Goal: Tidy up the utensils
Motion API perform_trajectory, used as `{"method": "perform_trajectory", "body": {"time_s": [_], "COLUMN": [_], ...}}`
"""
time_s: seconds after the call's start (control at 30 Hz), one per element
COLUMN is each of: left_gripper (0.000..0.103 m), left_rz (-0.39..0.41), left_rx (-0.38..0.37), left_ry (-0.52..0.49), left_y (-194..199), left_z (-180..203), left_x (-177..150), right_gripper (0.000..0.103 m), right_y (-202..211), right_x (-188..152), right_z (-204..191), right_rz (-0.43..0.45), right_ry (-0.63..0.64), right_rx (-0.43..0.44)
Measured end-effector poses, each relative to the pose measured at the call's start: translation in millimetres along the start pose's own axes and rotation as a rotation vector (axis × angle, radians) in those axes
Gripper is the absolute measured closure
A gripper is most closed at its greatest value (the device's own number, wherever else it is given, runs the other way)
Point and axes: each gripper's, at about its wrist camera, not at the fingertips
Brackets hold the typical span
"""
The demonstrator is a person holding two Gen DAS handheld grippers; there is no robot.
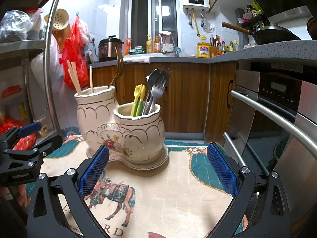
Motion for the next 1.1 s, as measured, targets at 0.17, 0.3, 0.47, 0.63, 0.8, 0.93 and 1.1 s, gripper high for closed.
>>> {"method": "perform_trajectory", "body": {"time_s": [0.17, 0.3, 0.47, 0.63, 0.8, 0.93, 1.1], "left_gripper": [0.006, 0.006, 0.006, 0.006, 0.006, 0.006, 0.006], "left_rz": [-0.001, -0.003, -0.003, -0.002, -0.005, -0.013, -0.024], "left_rx": [0.004, 0.007, 0.007, 0.009, 0.009, 0.013, 0.024], "left_ry": [0.002, 0.003, 0.002, 0.003, 0.003, 0.002, 0.005], "left_y": [-0.3, -0.6, -0.6, 0.0, -0.6, -0.5, -2.7], "left_z": [0.7, 0.4, 0.3, 0.8, 0.2, 0.5, -0.1], "left_x": [-1.5, -0.9, -1.0, -0.9, -0.7, 0.1, 1.4], "right_gripper": [0.005, 0.005, 0.005, 0.005, 0.005, 0.005, 0.005], "right_y": [-0.1, -0.1, 0.1, 0.0, -0.2, 0.9, 0.5], "right_x": [0.0, 0.2, 0.5, 0.7, 1.0, 1.0, 0.8], "right_z": [0.6, 0.6, 0.2, 0.4, 0.1, -0.6, -0.2], "right_rz": [-0.001, -0.001, -0.002, -0.002, -0.004, -0.004, -0.006], "right_ry": [-0.001, -0.001, -0.001, -0.001, -0.002, -0.002, -0.003], "right_rx": [0.0, 0.0, 0.0, 0.0, 0.0, 0.0, 0.0]}}
Point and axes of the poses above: each gripper's, at about its wrist camera, not at the fingertips, and y roughly against the way its jaws point, z to its right, x to its top, and after that the axes turned 9 degrees about z, right-handed
